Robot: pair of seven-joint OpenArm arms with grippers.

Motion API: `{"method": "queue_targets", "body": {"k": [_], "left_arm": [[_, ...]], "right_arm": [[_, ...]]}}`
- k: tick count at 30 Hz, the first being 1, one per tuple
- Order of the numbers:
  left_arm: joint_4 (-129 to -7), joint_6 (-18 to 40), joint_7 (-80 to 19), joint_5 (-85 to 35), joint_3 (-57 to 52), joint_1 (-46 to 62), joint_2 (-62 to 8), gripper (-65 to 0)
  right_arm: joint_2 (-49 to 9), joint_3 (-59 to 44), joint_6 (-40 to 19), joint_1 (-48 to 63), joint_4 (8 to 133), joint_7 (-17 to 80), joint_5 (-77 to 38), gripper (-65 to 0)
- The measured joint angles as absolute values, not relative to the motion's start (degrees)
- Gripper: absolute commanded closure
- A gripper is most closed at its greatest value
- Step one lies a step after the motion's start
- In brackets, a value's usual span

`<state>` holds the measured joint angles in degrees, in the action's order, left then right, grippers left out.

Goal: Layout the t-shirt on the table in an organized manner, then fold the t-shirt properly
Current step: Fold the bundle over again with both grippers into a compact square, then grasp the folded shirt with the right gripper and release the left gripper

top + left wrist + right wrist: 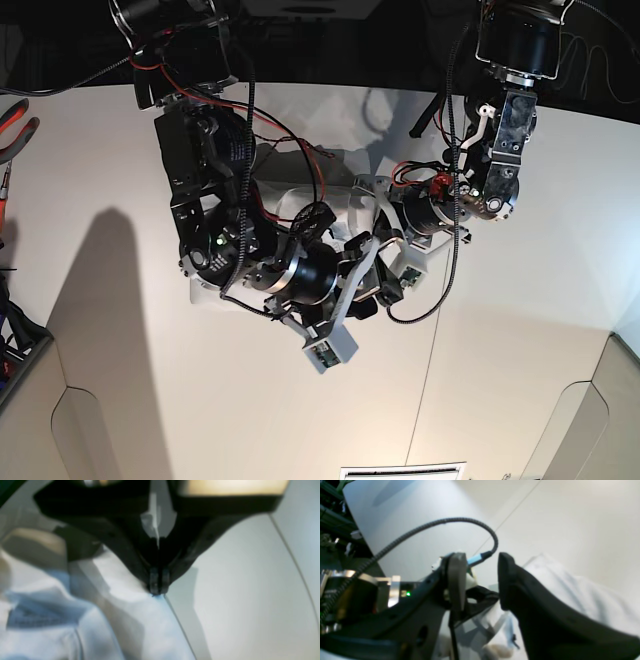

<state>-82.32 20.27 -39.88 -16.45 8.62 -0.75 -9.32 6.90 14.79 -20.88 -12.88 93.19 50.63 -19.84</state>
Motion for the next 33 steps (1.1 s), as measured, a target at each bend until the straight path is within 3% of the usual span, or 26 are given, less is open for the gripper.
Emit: {"method": "queue_targets", "body": {"k": [1,4,6,11,16,18,20,21,22,26,29,33], "left_arm": [[-82.3,20.3,-40.1,-16.3,8.6,-1.5,-9.3,-0.4],[-82.3,20.4,-40.7,-16.3,8.6,-3.5,-9.3,-13.1],[-82.3,20.4,-40.7,-16.3,8.6,-4.5,-9.3,-15.3],[-83.2,20.4,-41.4,-16.1,8.6,-6.4,-9.4,-15.3],[-92.5,21.7,-42.5,-16.7,8.6,-6.5,-9.4,-15.1],[-96.4,24.2,-45.0,-20.3,8.6,-6.4,-9.4,-14.4],[-98.7,26.2,-45.6,-26.5,8.6,-5.6,-9.3,-7.4],[-99.0,27.1,-45.6,-28.9,8.6,-4.8,-9.2,-3.0],[-99.0,27.8,-45.8,-30.5,8.7,-3.9,-9.0,0.0],[-98.7,28.1,-46.7,-31.5,8.6,0.8,-6.5,0.0],[-98.4,28.6,-46.1,-31.8,8.6,2.4,-3.9,0.0],[-93.9,28.9,-42.8,-27.5,8.7,2.8,-2.9,0.0]], "right_arm": [[6.9,14.2,-21.0,-12.9,93.6,50.6,-19.8,-21.5],[6.9,12.3,-21.0,-12.9,94.7,50.7,-19.6,-21.5],[6.9,10.5,-21.0,-12.9,95.2,50.7,-19.6,-21.5],[5.9,5.3,-21.1,-12.9,95.3,50.7,-19.6,-21.5],[2.0,-0.8,-21.2,-12.9,95.3,50.6,-18.3,-21.4],[0.5,-2.8,-21.2,-12.9,95.3,50.6,-18.4,-15.0],[-0.8,-4.3,-21.2,-12.9,95.3,50.7,-18.6,-1.2],[-1.3,-4.8,-21.2,-12.8,95.3,51.0,-18.6,0.0],[-1.6,-5.2,-21.2,-12.6,95.3,51.1,-18.9,0.0],[-2.3,-5.5,-21.5,-11.7,95.3,51.4,-22.9,0.0],[-2.0,-4.5,-25.9,-11.0,95.0,50.8,-24.2,0.0],[-1.9,-3.9,-26.1,-10.3,88.8,47.7,-22.4,0.0]]}}
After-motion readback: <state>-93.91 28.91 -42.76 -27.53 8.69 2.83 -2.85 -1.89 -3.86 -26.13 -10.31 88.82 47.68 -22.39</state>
